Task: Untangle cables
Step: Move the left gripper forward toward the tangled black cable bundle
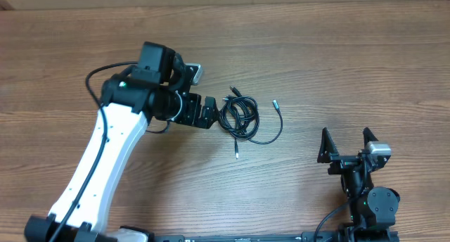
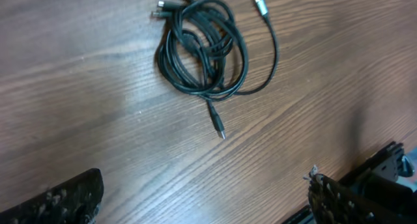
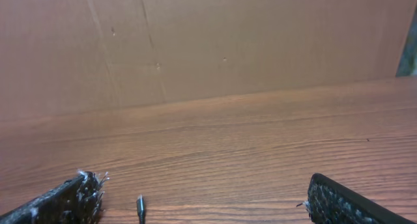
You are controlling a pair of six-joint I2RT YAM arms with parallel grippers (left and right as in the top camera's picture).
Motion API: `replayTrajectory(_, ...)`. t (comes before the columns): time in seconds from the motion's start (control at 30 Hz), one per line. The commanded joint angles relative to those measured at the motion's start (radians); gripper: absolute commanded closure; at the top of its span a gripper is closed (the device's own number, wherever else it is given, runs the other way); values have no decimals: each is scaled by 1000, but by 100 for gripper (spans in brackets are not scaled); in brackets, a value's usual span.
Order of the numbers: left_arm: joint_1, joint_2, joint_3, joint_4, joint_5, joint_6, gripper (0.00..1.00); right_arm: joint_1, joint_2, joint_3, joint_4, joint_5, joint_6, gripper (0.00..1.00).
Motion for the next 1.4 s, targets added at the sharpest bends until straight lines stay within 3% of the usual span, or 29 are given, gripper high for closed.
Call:
replayTrajectory(0.0, -10, 54, 24, 3, 19, -114, 0, -4, -10, -11, 5, 10, 4, 0)
replayTrajectory(0.53, -168, 188, 24, 35, -424, -481, 0, -4, -10, -11, 5, 10, 4, 0)
replayTrajectory(0.9, -192, 292, 24, 186, -425, -507, 0, -4, -10, -11, 5, 10, 4, 0)
replayTrajectory(1.37, -207, 451, 24, 229, -364, -458, 0, -4, -10, -11, 5, 10, 4, 0)
